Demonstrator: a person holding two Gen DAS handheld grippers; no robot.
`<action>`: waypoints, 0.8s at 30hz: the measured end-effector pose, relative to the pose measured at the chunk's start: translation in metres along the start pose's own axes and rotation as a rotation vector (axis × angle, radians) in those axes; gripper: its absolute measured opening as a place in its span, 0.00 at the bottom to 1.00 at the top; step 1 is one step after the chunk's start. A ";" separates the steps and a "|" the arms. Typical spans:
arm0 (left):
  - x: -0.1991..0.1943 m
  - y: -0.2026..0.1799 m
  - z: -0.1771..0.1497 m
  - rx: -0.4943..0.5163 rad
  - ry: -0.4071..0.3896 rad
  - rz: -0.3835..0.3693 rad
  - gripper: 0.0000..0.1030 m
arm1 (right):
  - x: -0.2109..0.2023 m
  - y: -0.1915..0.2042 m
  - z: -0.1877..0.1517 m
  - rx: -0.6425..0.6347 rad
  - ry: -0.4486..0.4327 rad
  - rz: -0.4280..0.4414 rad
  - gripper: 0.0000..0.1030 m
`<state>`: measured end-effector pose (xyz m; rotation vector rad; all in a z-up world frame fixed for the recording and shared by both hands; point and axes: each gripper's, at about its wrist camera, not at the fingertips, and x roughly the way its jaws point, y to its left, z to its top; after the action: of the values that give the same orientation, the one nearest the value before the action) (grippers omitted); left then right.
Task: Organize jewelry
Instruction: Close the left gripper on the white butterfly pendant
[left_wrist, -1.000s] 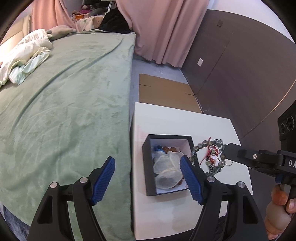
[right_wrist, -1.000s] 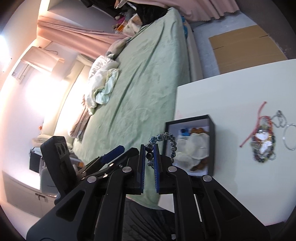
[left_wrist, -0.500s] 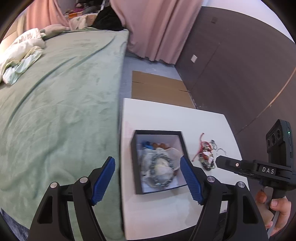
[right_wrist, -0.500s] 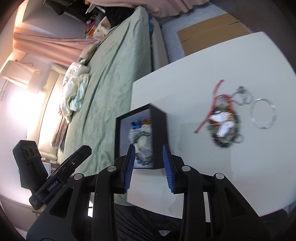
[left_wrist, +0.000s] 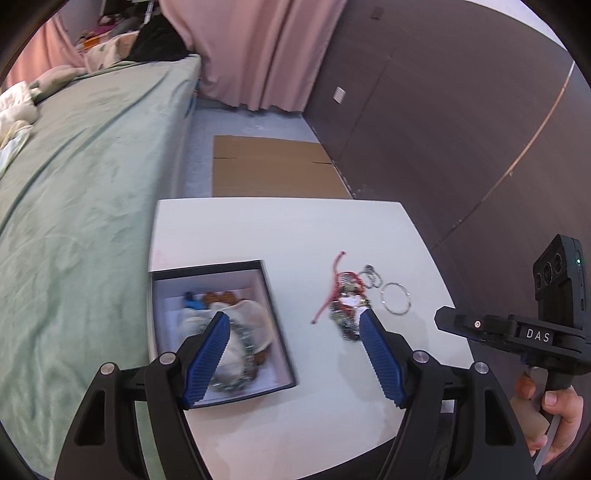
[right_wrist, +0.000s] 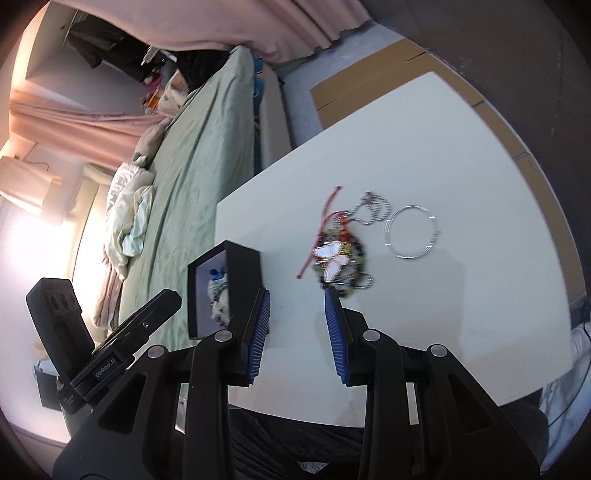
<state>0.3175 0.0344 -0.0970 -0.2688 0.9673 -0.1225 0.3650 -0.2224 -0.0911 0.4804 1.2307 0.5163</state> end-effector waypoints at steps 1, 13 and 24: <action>0.004 -0.003 0.001 0.002 0.009 -0.008 0.61 | -0.002 -0.003 0.000 0.005 -0.004 -0.003 0.31; 0.061 -0.050 0.006 0.070 0.133 -0.057 0.55 | -0.029 -0.046 -0.003 0.063 -0.056 -0.046 0.61; 0.112 -0.086 -0.009 0.351 0.146 0.112 0.69 | -0.043 -0.078 -0.008 0.116 -0.088 -0.081 0.81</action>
<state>0.3742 -0.0747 -0.1670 0.1184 1.0840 -0.2086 0.3554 -0.3093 -0.1076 0.5437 1.1947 0.3526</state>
